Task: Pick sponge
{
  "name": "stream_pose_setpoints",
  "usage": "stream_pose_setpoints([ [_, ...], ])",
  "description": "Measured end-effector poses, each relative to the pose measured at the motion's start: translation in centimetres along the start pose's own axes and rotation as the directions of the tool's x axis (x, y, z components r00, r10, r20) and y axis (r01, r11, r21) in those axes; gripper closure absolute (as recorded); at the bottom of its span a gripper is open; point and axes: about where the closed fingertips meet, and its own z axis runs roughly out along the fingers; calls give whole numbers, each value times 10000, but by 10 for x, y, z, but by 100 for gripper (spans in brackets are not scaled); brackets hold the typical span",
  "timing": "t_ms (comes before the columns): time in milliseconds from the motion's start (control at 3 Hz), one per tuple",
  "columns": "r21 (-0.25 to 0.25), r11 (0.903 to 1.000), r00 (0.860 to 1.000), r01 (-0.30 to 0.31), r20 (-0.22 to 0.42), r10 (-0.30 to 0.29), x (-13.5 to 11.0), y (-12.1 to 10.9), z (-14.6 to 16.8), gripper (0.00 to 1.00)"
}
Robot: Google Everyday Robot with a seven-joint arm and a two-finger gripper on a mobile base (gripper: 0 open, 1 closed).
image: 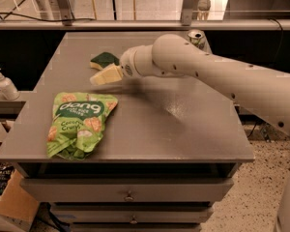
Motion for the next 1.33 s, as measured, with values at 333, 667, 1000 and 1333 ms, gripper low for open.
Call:
stream_pose_setpoints([
  [333, 60, 9998, 9998, -208, 12, 208, 5, -2, 9, 17],
  [667, 178, 9992, 9993, -358, -53, 359, 12, -5, 10, 39],
  [1000, 332, 9983, 9988, -480, -36, 481, 16, -8, 5, 64],
  [1333, 552, 9970, 9975, -538, 493, 511, 0, -13, -15, 87],
])
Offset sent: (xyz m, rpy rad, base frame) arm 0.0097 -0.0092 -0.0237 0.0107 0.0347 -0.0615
